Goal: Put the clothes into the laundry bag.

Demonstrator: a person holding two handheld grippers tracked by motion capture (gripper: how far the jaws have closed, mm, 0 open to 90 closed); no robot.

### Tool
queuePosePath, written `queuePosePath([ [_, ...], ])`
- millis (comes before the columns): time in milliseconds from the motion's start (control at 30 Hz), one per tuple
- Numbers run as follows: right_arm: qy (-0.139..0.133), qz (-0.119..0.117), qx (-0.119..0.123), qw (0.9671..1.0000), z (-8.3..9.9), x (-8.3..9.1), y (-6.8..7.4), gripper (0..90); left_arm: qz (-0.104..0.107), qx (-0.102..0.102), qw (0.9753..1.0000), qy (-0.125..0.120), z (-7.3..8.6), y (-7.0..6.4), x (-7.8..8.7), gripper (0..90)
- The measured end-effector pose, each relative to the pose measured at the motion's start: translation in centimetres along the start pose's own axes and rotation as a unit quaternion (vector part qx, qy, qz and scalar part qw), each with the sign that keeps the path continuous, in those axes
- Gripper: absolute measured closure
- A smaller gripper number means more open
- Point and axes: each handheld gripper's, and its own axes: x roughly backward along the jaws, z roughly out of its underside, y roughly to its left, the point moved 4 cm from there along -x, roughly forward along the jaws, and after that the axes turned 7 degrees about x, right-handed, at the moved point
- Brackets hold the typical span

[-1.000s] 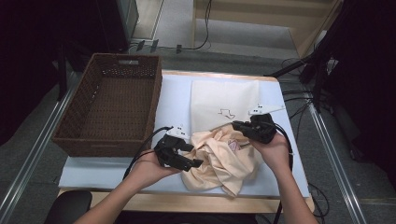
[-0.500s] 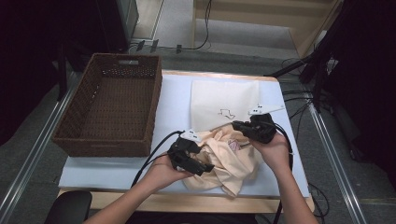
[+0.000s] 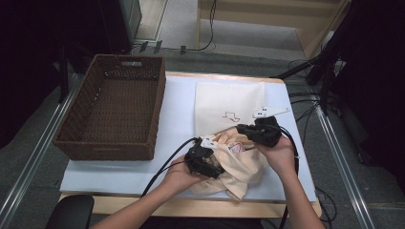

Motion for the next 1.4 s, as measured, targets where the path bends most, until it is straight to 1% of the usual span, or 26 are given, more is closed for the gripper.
queuePosePath([
  [67, 0.0, 0.0, 0.001, 1.0, 0.0, 0.0, 0.0, 87.2, -0.008, -0.011, 0.9999, -0.001, 0.2, 0.1, 0.1, 43.0],
  [100, 0.0, -0.001, 0.002, 1.0, 0.0, 0.0, 0.0, 87.3, -0.008, -0.012, 0.9999, -0.009, 0.2, 0.2, 0.0, 49.2],
  [133, 0.0, -0.001, 0.0, 1.0, 0.0, 0.0, 0.0, 87.3, -0.005, -0.012, 0.9999, -0.004, 0.2, 0.3, 0.0, 56.1],
  [167, 0.0, -0.001, 0.0, 1.0, 0.0, 0.0, 0.0, 87.3, -0.001, -0.011, 0.9999, -0.004, 0.1, 0.3, -0.1, 60.6],
  [200, 0.0, -0.001, 0.0, 1.0, 0.0, 0.0, 0.0, 87.3, 0.0, -0.014, 0.9999, 0.001, 0.1, 0.2, -0.2, 65.7],
  [267, 0.0, -0.001, 0.003, 1.0, -0.1, 0.0, 0.1, 87.3, 0.001, -0.018, 0.9998, 0.005, -0.2, 0.0, -0.2, 72.2],
  [300, -0.001, 0.0, 0.001, 1.0, -0.1, 0.1, 0.1, 87.3, 0.003, -0.015, 0.9999, 0.005, -0.5, -0.1, -0.2, 74.1],
  [400, -0.003, -0.001, -0.001, 1.0, -0.2, 0.2, 0.1, 87.4, 0.003, -0.012, 0.9998, 0.013, -1.3, -0.2, -0.2, 76.0],
  [600, -0.013, -0.001, 0.003, 0.9999, -0.6, 0.7, 0.4, 87.5, -0.005, -0.008, 1.0, 0.003, -3.8, -0.5, -0.1, 76.5],
  [700, -0.019, -0.002, 0.005, 0.9998, -0.8, 0.9, 0.5, 87.5, -0.011, -0.004, 0.9999, -0.005, -5.0, -0.5, -0.2, 76.5],
  [800, -0.024, 0.001, 0.005, 0.9997, -0.9, 1.1, 0.6, 87.6, -0.02, -0.001, 0.9998, 0.001, -6.0, -0.2, -0.6, 76.5],
  [867, -0.029, -0.002, 0.0, 0.9996, -1.0, 1.2, 0.5, 87.7, -0.024, 0.004, 0.9997, 0.007, -6.4, 0.1, -0.9, 76.5],
  [900, -0.031, -0.002, -0.002, 0.9995, -1.0, 1.3, 0.5, 87.7, -0.026, 0.009, 0.9996, 0.012, -6.6, 0.3, -1.2, 76.5],
  [933, -0.03, -0.002, -0.001, 0.9995, -1.0, 1.3, 0.5, 87.7, -0.026, 0.019, 0.9994, 0.011, -6.7, 0.6, -1.6, 76.5],
  [967, -0.03, -0.002, 0.0, 0.9995, -1.0, 1.4, 0.5, 87.7, -0.03, 0.019, 0.9993, 0.012, -6.8, 0.8, -1.8, 76.4],
  [1033, -0.03, -0.005, 0.0, 0.9995, -1.0, 1.3, 0.6, 87.7, -0.034, 0.031, 0.9988, 0.019, -6.8, 1.3, -2.3, 76.4],
  [1067, -0.03, -0.005, 0.002, 0.9995, -1.1, 1.3, 0.6, 87.7, -0.035, 0.037, 0.9985, 0.02, -6.9, 1.6, -2.5, 76.3],
  [1133, -0.029, -0.008, 0.004, 0.9995, -1.1, 1.2, 0.7, 87.8, -0.037, 0.05, 0.9979, 0.014, -7.2, 1.8, -2.5, 76.3],
  [1233, -0.03, -0.009, 0.005, 0.9995, -1.1, 1.2, 0.8, 87.8, -0.043, 0.059, 0.9974, 0.0, -7.8, 2.0, -2.1, 76.3],
  [1267, -0.032, -0.01, 0.004, 0.9994, -1.1, 1.3, 0.8, 87.8, -0.043, 0.056, 0.9975, 0.001, -7.9, 2.0, -2.1, 76.3],
  [1400, -0.027, -0.01, 0.003, 0.9996, -1.0, 1.1, 0.7, 87.8, -0.058, 0.049, 0.9971, 0.005, -7.8, 2.4, -3.0, 75.8],
])
